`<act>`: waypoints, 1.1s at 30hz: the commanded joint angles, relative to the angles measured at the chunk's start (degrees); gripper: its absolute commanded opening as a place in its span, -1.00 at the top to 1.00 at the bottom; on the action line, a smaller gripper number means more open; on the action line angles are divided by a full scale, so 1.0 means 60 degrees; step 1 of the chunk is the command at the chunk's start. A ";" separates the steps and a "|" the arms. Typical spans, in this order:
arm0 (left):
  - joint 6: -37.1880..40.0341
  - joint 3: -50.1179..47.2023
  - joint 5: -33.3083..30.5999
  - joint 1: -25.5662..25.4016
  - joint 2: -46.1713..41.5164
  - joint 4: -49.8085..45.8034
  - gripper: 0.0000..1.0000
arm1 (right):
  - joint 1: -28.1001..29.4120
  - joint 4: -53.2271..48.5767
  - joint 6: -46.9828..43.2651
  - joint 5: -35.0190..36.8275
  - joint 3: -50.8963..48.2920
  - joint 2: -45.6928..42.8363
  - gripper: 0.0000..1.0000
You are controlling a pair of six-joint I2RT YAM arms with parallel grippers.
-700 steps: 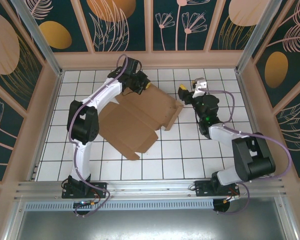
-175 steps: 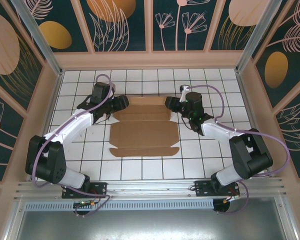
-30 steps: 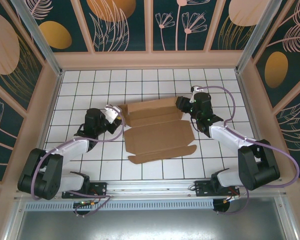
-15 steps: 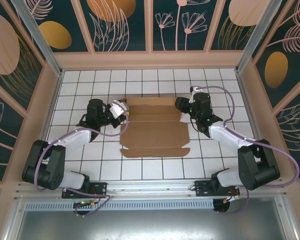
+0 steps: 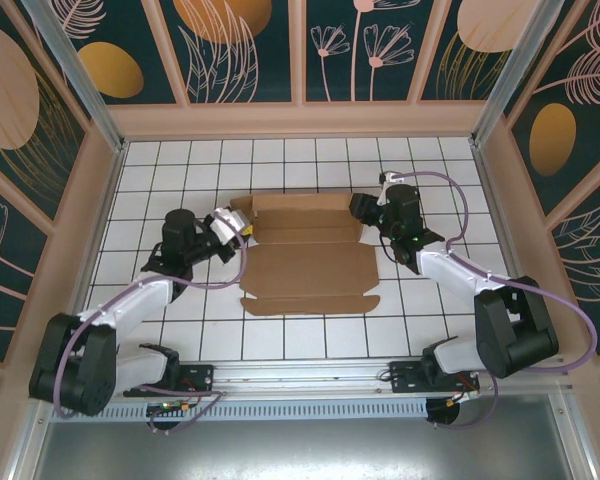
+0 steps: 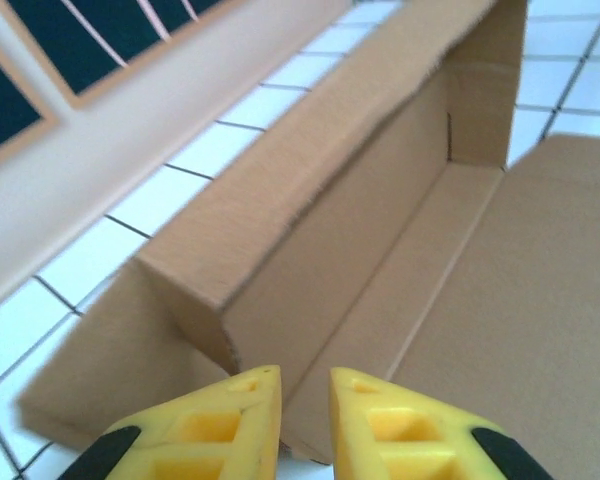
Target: Fold the paper box
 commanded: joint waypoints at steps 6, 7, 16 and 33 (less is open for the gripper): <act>-0.1540 -0.0291 -0.0262 0.1501 -0.0354 0.1818 0.37 | 0.0157 -0.0925 -0.0133 0.0099 -0.0013 0.0349 0.04; -0.1539 -0.0176 -0.0323 0.1642 -0.0078 0.1775 0.34 | 0.0160 -0.0936 -0.0133 0.0082 0.0004 0.0360 0.04; -0.0697 0.1584 0.0824 0.2014 0.2260 0.0522 -0.01 | 0.0175 -0.1004 -0.0154 0.0059 0.0090 0.0362 0.01; 0.1630 0.3034 0.2334 0.2017 0.3888 -0.0893 0.02 | 0.0190 -0.1090 -0.0192 -0.0015 0.0255 0.0591 0.00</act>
